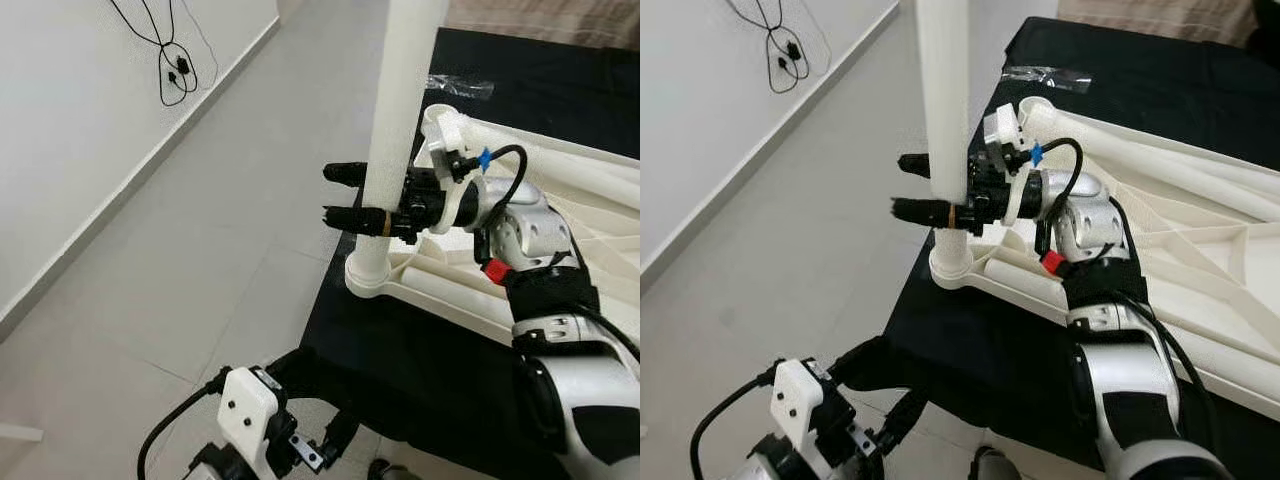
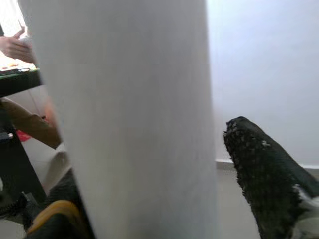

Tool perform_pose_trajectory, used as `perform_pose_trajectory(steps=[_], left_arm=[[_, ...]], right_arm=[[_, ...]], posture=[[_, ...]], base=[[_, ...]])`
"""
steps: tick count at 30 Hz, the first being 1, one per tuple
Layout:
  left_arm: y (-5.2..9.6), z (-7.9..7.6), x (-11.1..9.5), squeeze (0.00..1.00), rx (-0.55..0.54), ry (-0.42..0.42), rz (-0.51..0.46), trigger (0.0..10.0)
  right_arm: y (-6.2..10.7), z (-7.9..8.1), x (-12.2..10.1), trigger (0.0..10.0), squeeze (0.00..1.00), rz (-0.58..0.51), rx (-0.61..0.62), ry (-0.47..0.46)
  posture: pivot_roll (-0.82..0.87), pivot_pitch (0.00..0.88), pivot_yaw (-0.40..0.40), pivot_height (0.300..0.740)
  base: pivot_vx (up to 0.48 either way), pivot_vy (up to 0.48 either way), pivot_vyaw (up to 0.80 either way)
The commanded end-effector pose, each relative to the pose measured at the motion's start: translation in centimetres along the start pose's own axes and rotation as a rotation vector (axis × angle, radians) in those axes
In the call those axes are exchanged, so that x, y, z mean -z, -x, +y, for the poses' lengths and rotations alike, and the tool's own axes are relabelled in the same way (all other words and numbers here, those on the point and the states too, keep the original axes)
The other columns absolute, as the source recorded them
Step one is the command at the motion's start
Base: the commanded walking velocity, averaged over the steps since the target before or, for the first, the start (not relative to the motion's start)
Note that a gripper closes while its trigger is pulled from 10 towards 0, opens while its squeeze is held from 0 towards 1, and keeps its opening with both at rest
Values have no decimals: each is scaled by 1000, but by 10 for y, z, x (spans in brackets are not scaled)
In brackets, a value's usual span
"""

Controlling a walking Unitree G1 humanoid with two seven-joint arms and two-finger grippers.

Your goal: Building children table

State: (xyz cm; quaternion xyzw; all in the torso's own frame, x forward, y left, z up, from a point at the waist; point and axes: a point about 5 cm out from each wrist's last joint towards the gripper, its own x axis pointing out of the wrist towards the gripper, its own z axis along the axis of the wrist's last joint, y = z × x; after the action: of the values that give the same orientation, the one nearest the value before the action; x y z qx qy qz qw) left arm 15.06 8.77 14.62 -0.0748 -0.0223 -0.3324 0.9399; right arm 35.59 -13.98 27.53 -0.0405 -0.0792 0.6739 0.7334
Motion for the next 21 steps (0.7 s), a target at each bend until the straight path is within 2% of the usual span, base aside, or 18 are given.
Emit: perform_pose_trajectory(steps=[1, 2, 6, 8, 11, 13, 14, 15, 16, 17, 18, 19, 20, 21], left_arm=[[4, -2, 1, 0, 0, -8, 28, 10000], [4, -2, 1, 0, 0, -8, 28, 10000], [6, 0, 0, 0, 6, -8, 41, 10000], [6, 0, 0, 0, 6, -8, 41, 10000], [6, 0, 0, 0, 9, -8, 47, 10000], [5, 2, 1, 0, 12, -10, 49, 10000], [5, 2, 1, 0, 12, -10, 49, 10000], [5, 3, 1, 0, 11, -11, 50, 10000], [5, 3, 1, 0, 11, -11, 50, 10000], [5, 5, 2, 0, 9, -17, 51, 10000], [4, 8, 2, 0, 5, -21, 50, 10000], [4, 8, 2, 0, 5, -21, 50, 10000], [3, 12, 2, 0, 3, -25, 49, 10000], [1, 15, 3, 0, 5, -26, 48, 10000]], right_arm=[[6, -2, 3, 0, 0, -11, 5, -8], [6, -2, 3, 0, 0, -11, 5, -8], [24, -2, 5, 0, 0, -2, 8, -16], [24, -2, 5, 0, 0, -2, 8, -16], [33, 0, 11, 0, 0, 17, 19, -14], [38, 12, 36, 0, 0, 87, 187, 15], [38, 12, 36, 0, 0, 87, 187, 15], [35, 16, 56, 0, 0, 94, 445, -24], [35, 16, 56, 0, 0, 94, 445, -24], [41, 32, 88, 0, 0, 183, 876, -78], [55, 59, 112, 0, 0, 292, 1139, -133], [55, 59, 112, 0, 0, 292, 1139, -133], [70, 88, 125, 0, 0, 372, 1338, -168], [72, 103, 128, 0, 0, 393, 1402, -171]], posture=[[234, 329, 25, 740], [234, 329, 25, 740], [224, 325, 45, 740], [224, 325, 45, 740], [212, 319, 44, 740], [198, 311, 37, 740], [198, 311, 37, 740], [191, 305, 25, 740], [191, 305, 25, 740], [189, 294, 25, 740], [162, 292, 30, 740], [162, 292, 30, 740], [142, 293, 46, 740], [119, 266, 49, 740]], base=[[0, 0, 0], [0, 0, 0], [0, 0, 0], [0, 0, 0], [0, 0, 0], [0, 0, 0], [0, 0, 0], [0, 0, 0], [0, 0, 0], [0, 0, 0], [0, 0, 0], [0, 0, 0], [0, 0, 0], [0, 0, 0]])
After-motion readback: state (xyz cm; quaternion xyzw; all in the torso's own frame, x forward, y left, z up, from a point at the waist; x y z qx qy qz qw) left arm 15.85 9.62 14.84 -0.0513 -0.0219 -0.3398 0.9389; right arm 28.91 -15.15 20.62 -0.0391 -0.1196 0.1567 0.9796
